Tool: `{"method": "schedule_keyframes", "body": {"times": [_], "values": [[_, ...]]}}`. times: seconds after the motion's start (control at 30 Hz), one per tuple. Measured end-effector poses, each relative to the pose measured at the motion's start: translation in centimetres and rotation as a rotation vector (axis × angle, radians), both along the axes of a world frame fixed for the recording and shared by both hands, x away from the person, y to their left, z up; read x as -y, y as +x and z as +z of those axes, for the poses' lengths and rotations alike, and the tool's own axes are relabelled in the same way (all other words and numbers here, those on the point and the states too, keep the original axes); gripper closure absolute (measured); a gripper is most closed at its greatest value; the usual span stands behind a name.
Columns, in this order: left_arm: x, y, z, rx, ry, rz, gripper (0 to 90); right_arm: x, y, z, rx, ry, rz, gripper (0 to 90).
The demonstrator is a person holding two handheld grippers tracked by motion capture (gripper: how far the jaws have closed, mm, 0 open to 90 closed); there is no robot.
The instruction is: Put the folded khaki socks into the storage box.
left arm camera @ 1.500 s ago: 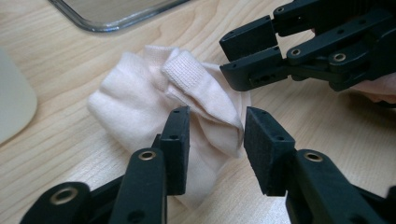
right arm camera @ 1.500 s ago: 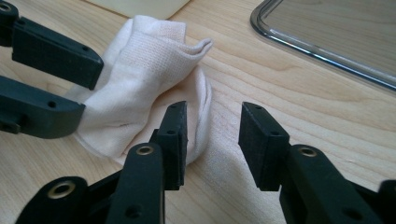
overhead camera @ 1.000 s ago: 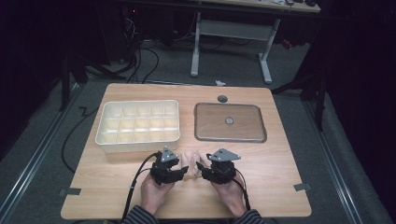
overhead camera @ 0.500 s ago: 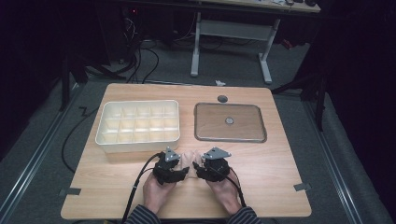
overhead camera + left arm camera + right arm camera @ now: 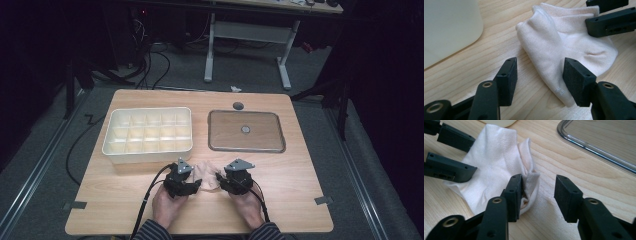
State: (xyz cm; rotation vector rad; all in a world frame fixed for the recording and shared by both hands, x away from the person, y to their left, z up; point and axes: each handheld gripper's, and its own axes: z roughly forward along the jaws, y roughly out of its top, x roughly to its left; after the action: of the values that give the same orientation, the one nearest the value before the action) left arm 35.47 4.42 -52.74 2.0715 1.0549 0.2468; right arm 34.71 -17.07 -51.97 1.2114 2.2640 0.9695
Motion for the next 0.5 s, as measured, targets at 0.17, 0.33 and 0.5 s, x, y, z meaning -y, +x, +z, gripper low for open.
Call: {"method": "schedule_keyframes", "body": {"times": [0.17,0.33,0.5], "values": [[-0.02,0.06,-0.1,0.004,-0.009,0.012,45.1,-0.15,0.01,-0.58,-0.004,-0.001,0.008,60.4],[-0.65,0.46,0.04,0.034,0.066,-0.039,44.9,-0.17,-0.11,-0.64,-0.002,-0.002,0.008,60.6],[-0.79,0.6,-0.02,0.046,0.068,-0.046,44.4,-0.17,-0.2,-0.73,0.006,0.003,0.018,61.3]]}}
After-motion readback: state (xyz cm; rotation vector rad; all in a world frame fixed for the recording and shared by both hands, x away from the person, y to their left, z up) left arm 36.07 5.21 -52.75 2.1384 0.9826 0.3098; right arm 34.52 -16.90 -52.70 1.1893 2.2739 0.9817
